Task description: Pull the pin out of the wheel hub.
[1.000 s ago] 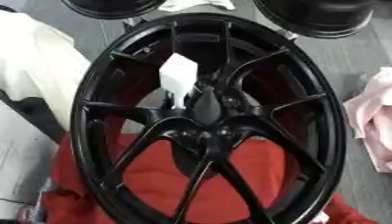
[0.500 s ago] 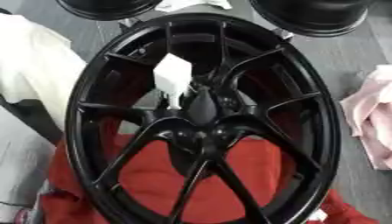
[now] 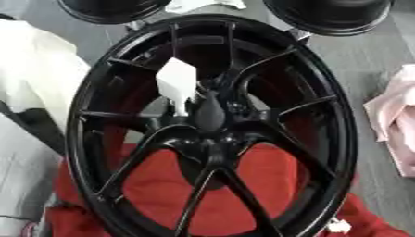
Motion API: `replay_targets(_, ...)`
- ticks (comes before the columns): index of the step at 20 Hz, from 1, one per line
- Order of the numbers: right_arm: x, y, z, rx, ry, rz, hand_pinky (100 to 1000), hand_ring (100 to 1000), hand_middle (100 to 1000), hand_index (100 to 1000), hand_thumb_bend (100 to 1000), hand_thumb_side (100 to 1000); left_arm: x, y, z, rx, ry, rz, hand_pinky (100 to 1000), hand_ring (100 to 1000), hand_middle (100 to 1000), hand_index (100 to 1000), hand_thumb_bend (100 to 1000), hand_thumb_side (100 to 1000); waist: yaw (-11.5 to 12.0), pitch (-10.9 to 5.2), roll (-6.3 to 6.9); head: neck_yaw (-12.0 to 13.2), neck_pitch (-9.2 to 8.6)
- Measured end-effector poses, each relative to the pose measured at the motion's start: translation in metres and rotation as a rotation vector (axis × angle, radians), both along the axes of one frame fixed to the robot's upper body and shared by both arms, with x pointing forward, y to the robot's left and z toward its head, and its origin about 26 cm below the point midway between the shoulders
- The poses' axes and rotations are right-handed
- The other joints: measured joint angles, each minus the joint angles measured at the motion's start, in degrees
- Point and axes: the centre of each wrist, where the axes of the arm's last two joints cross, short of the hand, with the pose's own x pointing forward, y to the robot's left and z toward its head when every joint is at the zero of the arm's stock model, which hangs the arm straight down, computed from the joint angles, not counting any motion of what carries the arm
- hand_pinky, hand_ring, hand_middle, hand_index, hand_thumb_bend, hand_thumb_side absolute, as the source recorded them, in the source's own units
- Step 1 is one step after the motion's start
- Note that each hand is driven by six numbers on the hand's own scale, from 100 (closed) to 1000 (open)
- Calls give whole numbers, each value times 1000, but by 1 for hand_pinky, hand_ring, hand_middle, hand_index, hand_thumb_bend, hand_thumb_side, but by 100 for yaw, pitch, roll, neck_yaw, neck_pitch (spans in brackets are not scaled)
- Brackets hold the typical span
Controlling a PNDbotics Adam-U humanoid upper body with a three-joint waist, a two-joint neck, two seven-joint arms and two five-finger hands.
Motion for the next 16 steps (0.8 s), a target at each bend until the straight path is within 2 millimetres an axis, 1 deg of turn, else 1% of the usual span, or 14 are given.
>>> replay_targets(3,0,0,0,1,1,1,752,714,805,888,100,477,1,-7,0,86,7,19,803,745,705,818,100,775,-16,0,4,19,38)
replay_targets(7,0,0,0,5,2,6,752,712,804,888,100,478,1,-20,0,139,21,47,805,746,706,818,100,803,-37,0,5,81,47)
replay_targets(10,0,0,0,5,4,10,753,712,804,888,100,476,3,-28,-4,172,28,50,806,747,707,819,100,822,-36,0,5,127,65)
replay_targets(14,1,2,-1,2,11,19,753,711,804,886,100,476,9,-38,-9,204,27,52,800,746,707,824,100,835,-35,0,-3,184,94)
replay_targets(16,1,2,-1,1,15,24,753,711,803,885,100,476,13,-42,-11,207,31,53,798,746,706,822,100,816,-28,3,-5,203,95)
